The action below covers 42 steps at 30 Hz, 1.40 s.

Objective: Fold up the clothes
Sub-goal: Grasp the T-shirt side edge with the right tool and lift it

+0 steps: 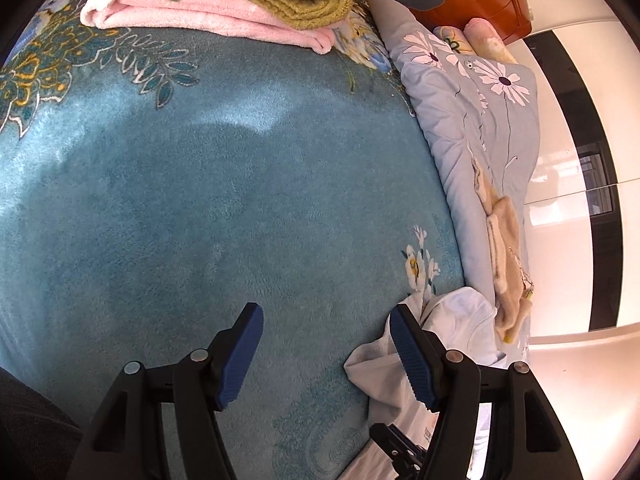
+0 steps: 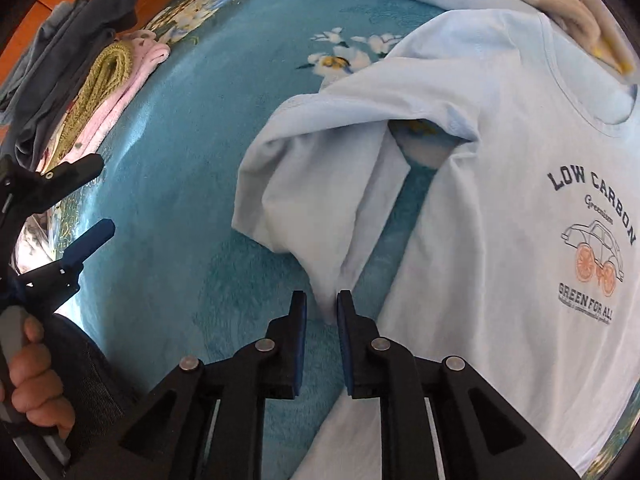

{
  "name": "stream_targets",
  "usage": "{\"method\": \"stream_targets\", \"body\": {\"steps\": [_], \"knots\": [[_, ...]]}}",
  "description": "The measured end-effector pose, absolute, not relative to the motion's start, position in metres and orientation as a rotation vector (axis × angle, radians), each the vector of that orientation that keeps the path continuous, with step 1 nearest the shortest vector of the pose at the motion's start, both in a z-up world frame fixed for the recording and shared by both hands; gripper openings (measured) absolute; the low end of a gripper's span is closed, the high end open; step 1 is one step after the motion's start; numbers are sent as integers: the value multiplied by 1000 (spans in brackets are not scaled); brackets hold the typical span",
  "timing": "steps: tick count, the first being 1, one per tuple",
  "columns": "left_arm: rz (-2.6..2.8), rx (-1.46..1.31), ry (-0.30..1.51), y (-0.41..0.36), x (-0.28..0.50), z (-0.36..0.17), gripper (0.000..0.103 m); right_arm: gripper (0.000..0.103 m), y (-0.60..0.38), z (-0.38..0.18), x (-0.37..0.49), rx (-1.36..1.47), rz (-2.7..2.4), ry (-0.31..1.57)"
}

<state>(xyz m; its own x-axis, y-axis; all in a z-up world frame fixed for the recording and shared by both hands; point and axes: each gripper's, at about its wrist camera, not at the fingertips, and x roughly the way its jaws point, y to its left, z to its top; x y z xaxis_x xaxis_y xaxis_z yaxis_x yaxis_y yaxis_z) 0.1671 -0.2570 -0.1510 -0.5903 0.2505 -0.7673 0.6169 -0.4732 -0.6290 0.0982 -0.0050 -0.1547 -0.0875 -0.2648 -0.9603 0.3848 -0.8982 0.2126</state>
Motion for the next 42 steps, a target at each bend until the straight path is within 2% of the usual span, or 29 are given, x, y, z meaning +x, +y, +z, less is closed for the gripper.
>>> {"method": "stream_targets", "body": {"steps": [2, 4, 7, 11, 14, 16, 18, 19, 23, 26, 28, 30, 34, 37, 39, 42], "knots": [[-2158, 1275, 1453, -256, 166, -152, 70, 29, 1, -138, 93, 1711, -2096, 158], [-2165, 1281, 1441, -255, 165, -151, 70, 33, 6, -126, 80, 1683, -2127, 94], [-2172, 1290, 1421, -253, 164, -150, 70, 41, 6, -123, 54, 1720, -2070, -218], [-2149, 1284, 1431, -256, 169, -151, 70, 41, 5, -151, 27, 1883, -1999, -705], [-2120, 1281, 1462, -258, 171, -154, 70, 41, 4, -157, 18, 1925, -2027, -843], [-2109, 1287, 1468, -257, 170, -156, 70, 40, 6, -160, 13, 1964, -2051, -856], [-2116, 1302, 1452, -254, 168, -155, 70, 21, 9, -166, 10, 1998, -2040, -894], [-2121, 1310, 1444, -253, 167, -155, 70, 6, 11, -170, 9, 2016, -2015, -916], [-2138, 1321, 1419, -249, 165, -153, 70, 3, 4, -161, -3, 1989, -1968, -884], [-2146, 1312, 1416, -249, 165, -151, 70, 3, 2, -108, -17, 1671, -1906, -915], [-2149, 1306, 1418, -250, 165, -151, 70, 3, 15, -68, -15, 1448, -1943, -854], [-2138, 1317, 1432, -250, 163, -154, 70, 3, 33, -56, -4, 1363, -1980, -790], [-2139, 1363, 1435, -245, 159, -156, 70, 3, 66, -102, 23, 1614, -2091, -549], [-2190, 1414, 1381, -235, 153, -150, 70, 3, 97, -150, 43, 1805, -2083, -615], [-2233, 1450, 1336, -226, 147, -145, 70, 3, 112, -165, 52, 1848, -2063, -710], [-2312, 1497, 1248, -209, 135, -138, 70, 4, 119, -179, 58, 1898, -2045, -746]]}}
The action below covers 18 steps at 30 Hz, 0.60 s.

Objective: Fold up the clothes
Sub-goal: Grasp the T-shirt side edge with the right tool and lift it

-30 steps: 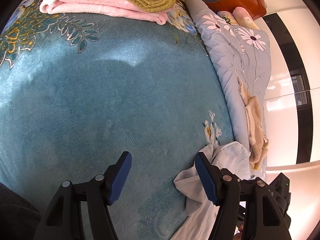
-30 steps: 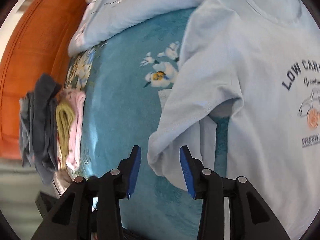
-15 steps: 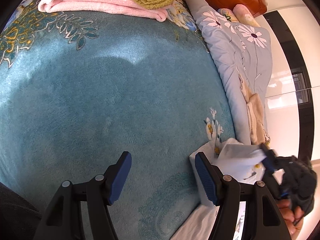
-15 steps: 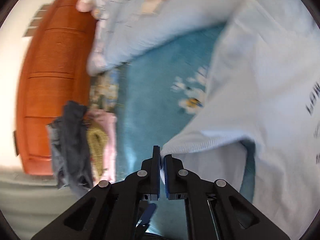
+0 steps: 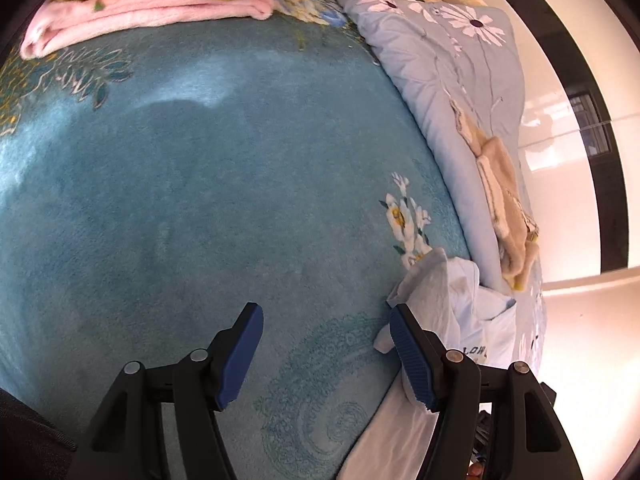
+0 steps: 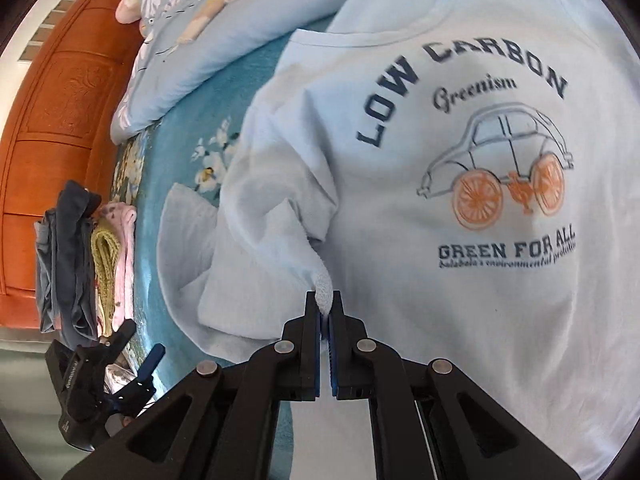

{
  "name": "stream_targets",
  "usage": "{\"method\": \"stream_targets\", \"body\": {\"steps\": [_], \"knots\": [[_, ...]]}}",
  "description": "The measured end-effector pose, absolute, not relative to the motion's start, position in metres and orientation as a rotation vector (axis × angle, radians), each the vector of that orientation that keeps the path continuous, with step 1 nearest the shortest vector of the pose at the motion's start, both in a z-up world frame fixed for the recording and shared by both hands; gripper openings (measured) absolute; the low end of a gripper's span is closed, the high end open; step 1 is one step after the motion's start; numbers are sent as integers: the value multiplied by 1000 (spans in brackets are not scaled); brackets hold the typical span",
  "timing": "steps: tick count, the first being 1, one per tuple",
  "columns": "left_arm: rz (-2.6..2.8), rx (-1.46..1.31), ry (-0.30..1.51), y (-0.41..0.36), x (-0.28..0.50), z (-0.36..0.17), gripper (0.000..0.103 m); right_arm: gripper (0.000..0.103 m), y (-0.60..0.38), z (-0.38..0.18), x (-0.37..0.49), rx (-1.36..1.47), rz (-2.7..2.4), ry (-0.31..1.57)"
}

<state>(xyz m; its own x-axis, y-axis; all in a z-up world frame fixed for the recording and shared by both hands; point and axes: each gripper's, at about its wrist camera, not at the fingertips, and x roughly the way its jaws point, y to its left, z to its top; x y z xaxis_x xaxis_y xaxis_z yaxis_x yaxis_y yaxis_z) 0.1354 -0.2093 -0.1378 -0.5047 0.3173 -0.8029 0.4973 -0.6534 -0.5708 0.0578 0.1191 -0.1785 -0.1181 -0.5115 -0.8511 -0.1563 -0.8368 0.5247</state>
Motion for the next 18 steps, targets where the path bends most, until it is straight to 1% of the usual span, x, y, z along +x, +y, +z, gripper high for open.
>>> {"method": "stream_targets", "body": {"steps": [2, 6, 9, 11, 12, 14, 15, 16, 18], "knots": [[-2346, 1533, 1209, -195, 124, -137, 70, 4, 118, -184, 60, 1912, -2028, -742], [-2363, 1612, 1240, -164, 94, -140, 70, 4, 110, -187, 61, 1920, -2009, -692], [-2387, 1665, 1128, -142, 70, -141, 70, 5, 107, -186, 60, 1912, -2011, -653], [-2392, 1699, 999, -132, 58, -144, 66, 5, 108, -185, 60, 1906, -2004, -655], [-2394, 1709, 943, -130, 54, -147, 60, 5, 109, -185, 60, 1902, -2001, -658], [-2384, 1751, 866, -129, 48, -153, 19, 5, 111, -184, 61, 1894, -1993, -665], [-2373, 1769, 839, -131, 47, -156, 10, 5, 112, -184, 62, 1889, -1987, -673], [-2380, 1757, 835, -135, 48, -156, 4, 5, 113, -184, 62, 1886, -1981, -682], [-2414, 1700, 849, -147, 51, -152, 4, 5, 113, -184, 62, 1877, -1965, -710]]}}
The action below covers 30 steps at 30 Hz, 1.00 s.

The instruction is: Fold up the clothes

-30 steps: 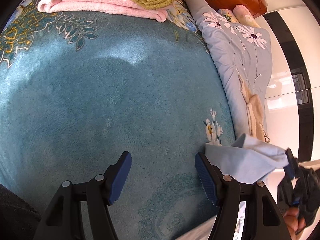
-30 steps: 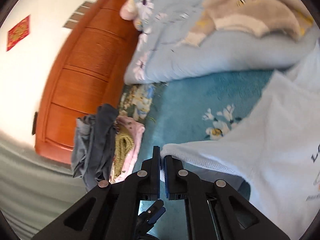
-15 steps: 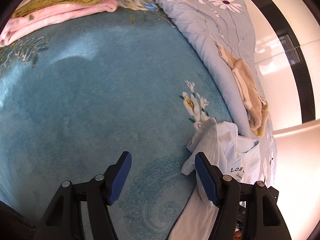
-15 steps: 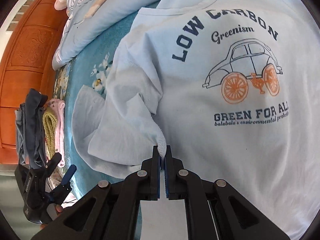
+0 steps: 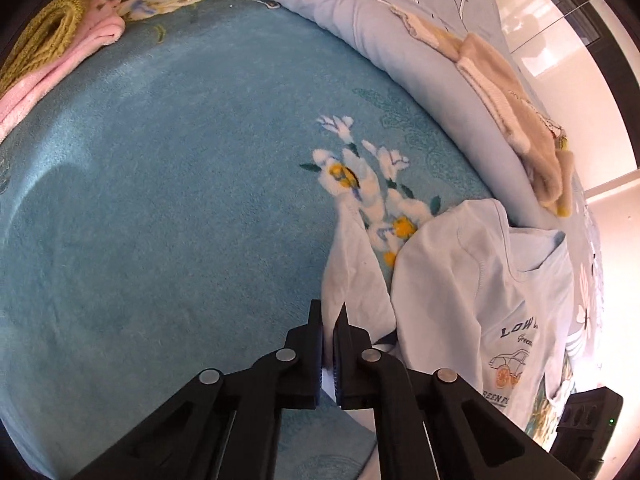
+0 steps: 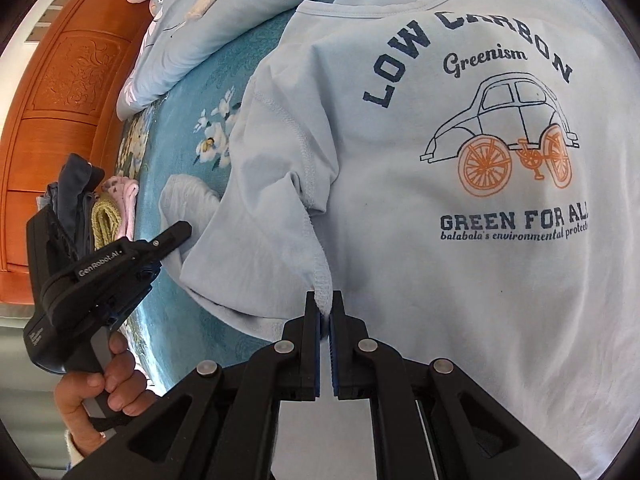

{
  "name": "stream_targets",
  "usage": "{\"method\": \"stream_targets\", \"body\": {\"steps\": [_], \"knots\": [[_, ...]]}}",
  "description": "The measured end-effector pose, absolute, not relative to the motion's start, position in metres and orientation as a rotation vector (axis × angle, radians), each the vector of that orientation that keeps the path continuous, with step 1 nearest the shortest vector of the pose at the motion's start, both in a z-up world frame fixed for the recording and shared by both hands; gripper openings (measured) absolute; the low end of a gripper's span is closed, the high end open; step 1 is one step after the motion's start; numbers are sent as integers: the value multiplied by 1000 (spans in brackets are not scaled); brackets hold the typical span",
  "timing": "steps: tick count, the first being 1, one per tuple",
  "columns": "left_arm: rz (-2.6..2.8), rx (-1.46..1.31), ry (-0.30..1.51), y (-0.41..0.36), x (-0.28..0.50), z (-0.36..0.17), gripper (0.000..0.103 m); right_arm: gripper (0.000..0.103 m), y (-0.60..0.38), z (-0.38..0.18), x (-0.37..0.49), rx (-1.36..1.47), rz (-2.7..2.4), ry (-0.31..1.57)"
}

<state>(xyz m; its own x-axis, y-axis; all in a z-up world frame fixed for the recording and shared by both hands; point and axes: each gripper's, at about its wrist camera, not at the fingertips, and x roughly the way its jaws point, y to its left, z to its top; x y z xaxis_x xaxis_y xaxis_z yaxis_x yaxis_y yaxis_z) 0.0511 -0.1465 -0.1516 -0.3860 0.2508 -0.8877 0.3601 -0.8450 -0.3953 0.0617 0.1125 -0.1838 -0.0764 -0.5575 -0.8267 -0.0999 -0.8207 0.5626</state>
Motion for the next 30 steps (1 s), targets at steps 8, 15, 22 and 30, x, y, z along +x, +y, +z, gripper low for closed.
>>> {"method": "stream_targets", "body": {"steps": [8, 15, 22, 30], "knots": [[-2508, 1127, 848, -260, 83, -77, 4, 42, 67, -179, 49, 1879, -1919, -712], [-2283, 1096, 936, -337, 115, -119, 4, 45, 38, -153, 49, 1741, -1882, -708], [-2373, 1008, 881, -331, 114, -110, 6, 45, 99, -134, 71, 1714, -1959, -720], [-2260, 1269, 910, -321, 109, -138, 8, 45, 284, -118, 100, 1863, -2394, -896]]}}
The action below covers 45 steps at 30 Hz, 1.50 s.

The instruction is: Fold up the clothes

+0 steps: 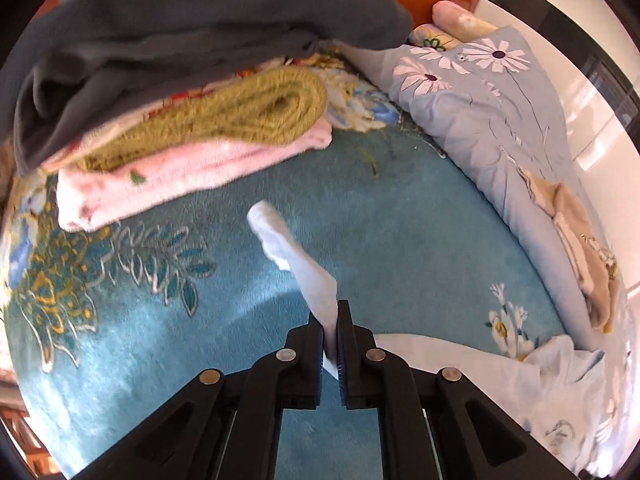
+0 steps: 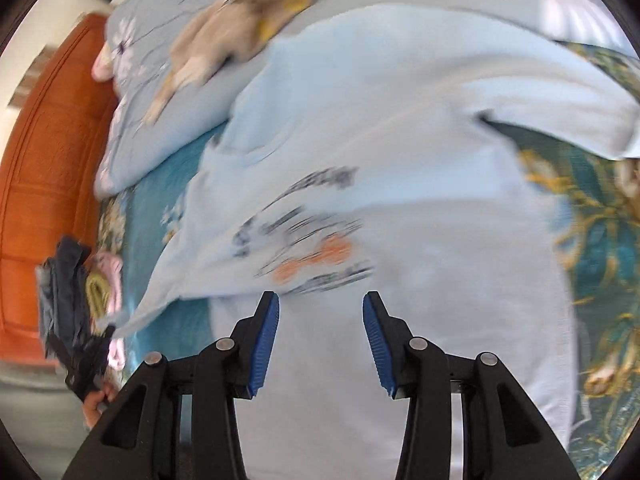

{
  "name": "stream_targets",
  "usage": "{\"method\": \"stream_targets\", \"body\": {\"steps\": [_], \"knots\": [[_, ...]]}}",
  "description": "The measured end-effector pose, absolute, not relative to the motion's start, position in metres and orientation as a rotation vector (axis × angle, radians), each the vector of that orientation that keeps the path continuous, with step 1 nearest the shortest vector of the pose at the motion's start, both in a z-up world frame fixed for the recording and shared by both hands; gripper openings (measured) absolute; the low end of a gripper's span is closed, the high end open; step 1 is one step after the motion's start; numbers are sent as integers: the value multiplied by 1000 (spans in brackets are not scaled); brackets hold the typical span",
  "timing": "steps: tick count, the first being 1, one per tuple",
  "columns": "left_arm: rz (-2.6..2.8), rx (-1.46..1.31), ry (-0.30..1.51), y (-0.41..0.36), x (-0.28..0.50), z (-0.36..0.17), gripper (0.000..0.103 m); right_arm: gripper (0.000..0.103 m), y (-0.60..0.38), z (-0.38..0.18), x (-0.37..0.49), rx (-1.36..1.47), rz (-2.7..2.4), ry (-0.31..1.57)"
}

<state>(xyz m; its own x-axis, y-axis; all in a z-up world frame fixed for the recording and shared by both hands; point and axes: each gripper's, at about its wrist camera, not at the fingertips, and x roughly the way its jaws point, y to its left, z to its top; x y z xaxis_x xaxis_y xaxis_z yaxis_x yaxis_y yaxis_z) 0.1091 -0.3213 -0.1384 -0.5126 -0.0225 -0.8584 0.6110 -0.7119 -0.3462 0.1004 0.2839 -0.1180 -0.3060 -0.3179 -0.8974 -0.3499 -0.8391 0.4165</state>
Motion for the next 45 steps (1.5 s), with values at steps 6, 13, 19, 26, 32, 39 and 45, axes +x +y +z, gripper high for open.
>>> {"method": "stream_targets", "body": {"steps": [6, 13, 19, 26, 32, 39, 45], "knots": [[-1945, 1255, 1561, -348, 144, -176, 61, 45, 444, -99, 122, -1382, 2104, 869], [-1932, 1141, 1584, -353, 168, -158, 63, 45, 526, -120, 98, -1329, 1953, 881], [-1910, 1118, 1611, -349, 177, -155, 64, 45, 530, -134, 68, -1373, 1949, 844], [-2009, 1214, 1332, -326, 163, -140, 64, 29, 532, -154, 56, -1509, 1879, 621], [-2046, 1242, 1258, -318, 158, -137, 64, 4, 529, -136, 99, -1422, 2020, 630], [-1997, 1174, 1408, -328, 168, -143, 64, 4, 540, -144, 205, -1230, 1967, 979], [-1974, 1145, 1479, -332, 174, -144, 64, 3, 551, -158, 241, -1123, 1877, 1244]]}}
